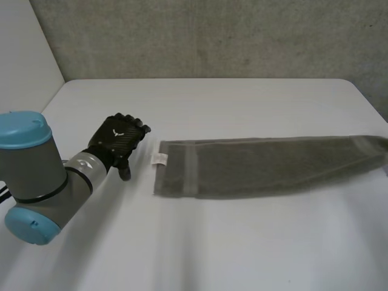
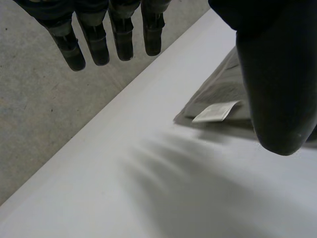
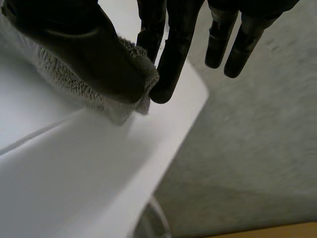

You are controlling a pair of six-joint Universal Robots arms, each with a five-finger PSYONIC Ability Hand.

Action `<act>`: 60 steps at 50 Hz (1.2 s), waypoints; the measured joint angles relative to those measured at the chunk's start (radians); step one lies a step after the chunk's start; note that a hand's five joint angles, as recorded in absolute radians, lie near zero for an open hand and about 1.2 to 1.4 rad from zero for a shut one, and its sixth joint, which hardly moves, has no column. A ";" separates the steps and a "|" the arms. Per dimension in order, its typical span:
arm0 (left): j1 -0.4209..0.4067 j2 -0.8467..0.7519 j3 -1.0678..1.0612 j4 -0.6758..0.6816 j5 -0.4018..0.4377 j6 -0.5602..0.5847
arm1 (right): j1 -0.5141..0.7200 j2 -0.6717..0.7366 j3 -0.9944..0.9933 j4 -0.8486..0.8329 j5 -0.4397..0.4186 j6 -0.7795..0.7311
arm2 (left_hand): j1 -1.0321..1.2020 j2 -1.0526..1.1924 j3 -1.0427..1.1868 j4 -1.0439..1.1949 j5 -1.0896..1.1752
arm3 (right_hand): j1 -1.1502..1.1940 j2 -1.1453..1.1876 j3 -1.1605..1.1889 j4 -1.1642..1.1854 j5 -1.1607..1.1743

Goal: Fold the towel.

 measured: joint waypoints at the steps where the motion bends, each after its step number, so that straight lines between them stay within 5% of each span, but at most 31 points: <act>1: 0.001 0.000 0.000 0.000 0.000 0.000 | 0.010 -0.008 -0.011 0.000 0.001 0.005 | 0.000 0.000 0.000 0.000 0.000 | 0.000 0.000 0.000 0.000 0.000; 6: 0.006 0.000 0.000 0.001 0.000 -0.001 | 0.119 -0.055 -0.073 -0.002 0.008 0.055 | 0.000 0.000 0.000 0.000 0.000 | 0.000 0.001 0.000 0.000 0.000; 16: 0.010 0.004 0.000 0.001 -0.004 -0.002 | 0.522 -0.040 -0.196 -0.011 0.076 0.111 | 0.000 0.000 0.000 0.000 0.000 | 0.000 0.006 0.000 0.000 0.000; 30: 0.017 0.020 -0.013 0.003 -0.008 -0.004 | 1.052 0.308 -0.461 -0.012 0.181 0.075 | 0.000 0.000 0.000 0.000 0.000 | 0.004 0.006 0.000 0.000 0.000; 32: 0.017 0.021 -0.016 0.003 -0.008 -0.004 | 1.097 0.375 -0.505 -0.010 0.204 0.047 | 0.000 0.000 0.000 0.000 0.000 | -0.158 -0.165 0.000 0.000 -0.158; 43: 0.015 0.022 -0.021 0.004 -0.007 -0.004 | 1.150 0.443 -0.550 -0.005 0.315 -0.019 | 0.000 0.000 0.000 0.000 0.000 | -0.979 -1.009 0.000 0.000 -1.066; 60: -0.042 0.022 0.024 0.023 -0.007 -0.005 | 0.988 0.058 -0.326 -0.008 0.314 0.287 | 0.000 0.000 0.000 0.000 0.000 | -1.038 -1.039 0.000 0.000 -1.079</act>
